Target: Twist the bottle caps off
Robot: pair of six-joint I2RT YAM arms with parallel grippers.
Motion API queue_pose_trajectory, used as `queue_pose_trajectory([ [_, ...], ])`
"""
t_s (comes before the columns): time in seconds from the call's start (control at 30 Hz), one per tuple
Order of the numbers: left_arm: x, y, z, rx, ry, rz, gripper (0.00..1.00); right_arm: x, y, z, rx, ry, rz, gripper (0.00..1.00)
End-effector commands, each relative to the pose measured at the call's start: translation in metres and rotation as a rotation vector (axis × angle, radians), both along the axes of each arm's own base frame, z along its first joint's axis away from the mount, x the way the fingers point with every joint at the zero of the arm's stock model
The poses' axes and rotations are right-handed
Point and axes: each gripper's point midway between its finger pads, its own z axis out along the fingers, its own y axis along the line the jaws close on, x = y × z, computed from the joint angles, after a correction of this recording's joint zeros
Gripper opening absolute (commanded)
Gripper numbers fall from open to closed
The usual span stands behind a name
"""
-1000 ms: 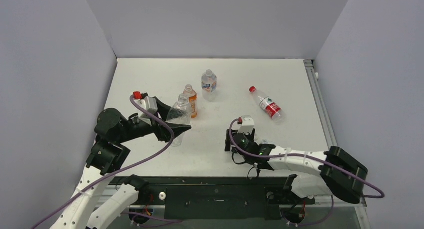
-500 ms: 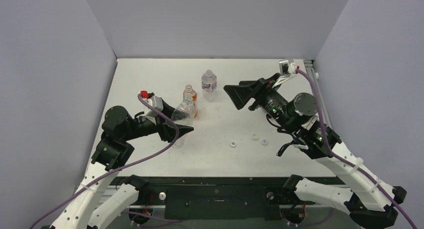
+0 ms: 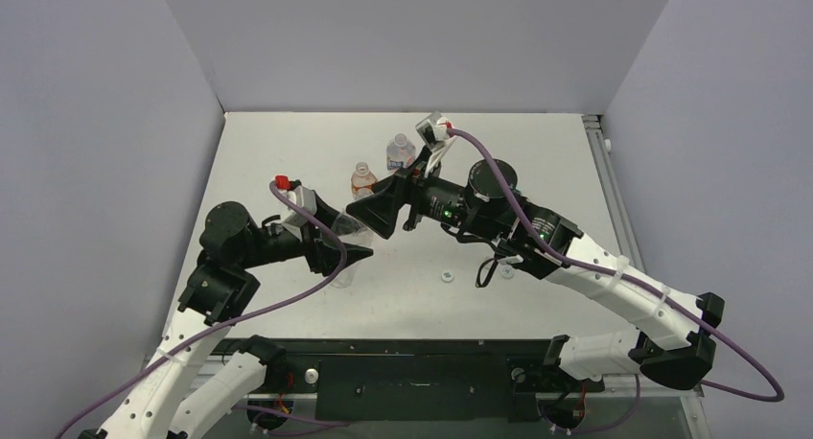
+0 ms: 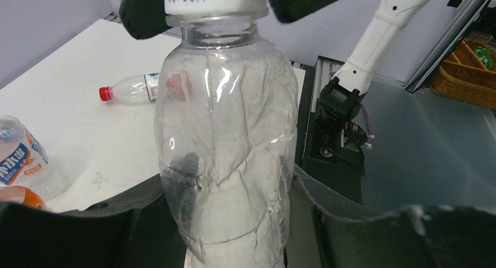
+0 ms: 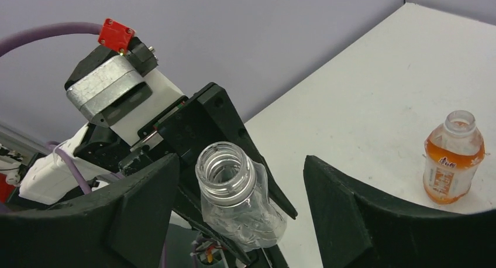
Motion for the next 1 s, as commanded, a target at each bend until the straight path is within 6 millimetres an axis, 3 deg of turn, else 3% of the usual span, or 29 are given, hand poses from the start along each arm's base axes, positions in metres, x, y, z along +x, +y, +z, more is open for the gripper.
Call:
queue_pose_trajectory([
  [0.0,-0.007,-0.001,0.014,-0.018,-0.065,-0.036,0.31,-0.013,0.0,0.026,0.051,-0.053,0.043,0.69],
  [0.07,-0.008,-0.002,0.014,-0.019,-0.064,-0.039,0.31,-0.015,0.004,0.022,0.034,-0.051,0.051,0.6],
  [0.2,-0.01,-0.002,0.013,-0.015,-0.056,-0.052,0.31,-0.017,0.011,0.013,0.001,-0.044,0.058,0.32],
  [0.27,-0.009,-0.002,0.013,-0.013,-0.055,-0.048,0.37,-0.017,0.013,0.008,-0.013,-0.041,0.06,0.18],
  [0.3,-0.009,-0.002,0.013,-0.013,-0.056,-0.046,0.48,-0.016,0.014,0.006,-0.021,-0.04,0.057,0.14],
  [0.4,-0.006,0.0,0.014,-0.008,-0.046,-0.013,0.98,-0.009,0.008,-0.001,-0.059,-0.051,0.015,0.0],
  [0.5,0.0,0.006,0.013,0.005,-0.046,0.044,0.97,0.007,-0.01,-0.009,-0.122,-0.085,-0.079,0.0],
  [0.57,-0.001,0.01,0.01,0.024,-0.038,0.069,0.97,0.029,-0.03,-0.021,-0.215,-0.136,-0.202,0.0],
  [0.8,-0.008,0.031,-0.02,0.165,0.065,0.164,0.97,0.095,-0.092,-0.075,-0.409,-0.151,-0.48,0.0],
  [0.97,-0.008,0.045,-0.036,0.259,0.112,0.22,0.97,0.136,-0.106,-0.117,-0.458,-0.139,-0.6,0.0],
])
